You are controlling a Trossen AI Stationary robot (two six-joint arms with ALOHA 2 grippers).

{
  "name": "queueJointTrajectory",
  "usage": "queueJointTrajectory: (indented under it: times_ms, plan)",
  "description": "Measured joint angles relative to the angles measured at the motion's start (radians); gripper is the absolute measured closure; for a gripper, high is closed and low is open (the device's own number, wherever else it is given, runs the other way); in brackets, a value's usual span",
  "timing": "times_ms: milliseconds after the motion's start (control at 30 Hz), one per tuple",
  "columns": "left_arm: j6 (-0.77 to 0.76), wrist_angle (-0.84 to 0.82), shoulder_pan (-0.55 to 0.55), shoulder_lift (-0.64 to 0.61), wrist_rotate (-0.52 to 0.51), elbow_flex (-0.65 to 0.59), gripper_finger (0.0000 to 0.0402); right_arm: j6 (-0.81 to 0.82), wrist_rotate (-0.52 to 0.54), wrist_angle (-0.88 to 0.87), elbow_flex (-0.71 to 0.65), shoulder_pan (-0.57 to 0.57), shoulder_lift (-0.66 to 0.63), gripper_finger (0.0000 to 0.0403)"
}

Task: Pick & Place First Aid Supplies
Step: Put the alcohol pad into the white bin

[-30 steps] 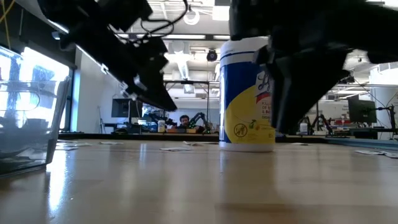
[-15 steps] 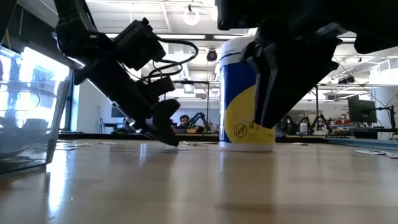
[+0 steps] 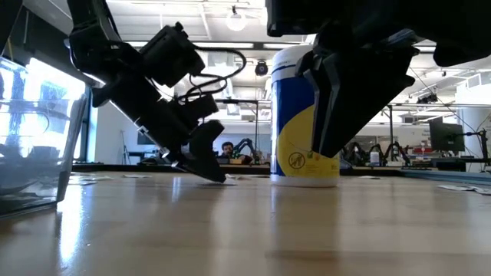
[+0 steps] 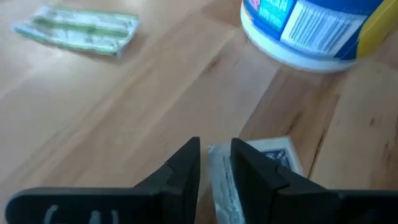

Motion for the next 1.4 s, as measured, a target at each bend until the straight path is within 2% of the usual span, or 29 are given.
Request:
queueJointTrajectory:
  times_ms: [267,367,533,700,800,1100,1233,1400]
  plan:
    - [0.001,0.060,-0.008,0.061,-0.007,0.002,0.0317,0.000,0.000,0.000,0.000,0.000,0.000,0.0309]
    - [0.006,0.061,-0.015,0.063,-0.019,0.003,0.0337,-0.005,0.000,0.000,0.000,0.000,0.000,0.0309]
    - [0.023,0.066,-0.015,0.064,-0.030,0.003,0.0393,-0.007,0.000,0.000,0.000,0.000,0.000,0.0309]
    - [0.025,0.067,-0.015,0.061,-0.028,0.002,0.0397,-0.007,0.000,0.000,0.000,0.000,0.000,0.0309]
    - [0.034,0.054,-0.014,0.035,0.007,0.000,0.0399,-0.007,0.000,-0.002,0.000,0.000,0.000,0.0309]
    - [0.055,-0.088,-0.045,-0.153,0.107,-0.003,0.0401,-0.007,0.000,-0.017,0.000,0.003,-0.001,0.0309]
    - [0.055,-0.199,-0.122,-0.305,0.160,-0.003,0.0401,-0.006,0.000,-0.017,0.000,0.003,-0.001,0.0309]
    - [0.051,-0.401,-0.299,-0.518,0.178,-0.003,0.0401,0.000,0.002,-0.016,0.000,0.003,-0.001,0.0309]
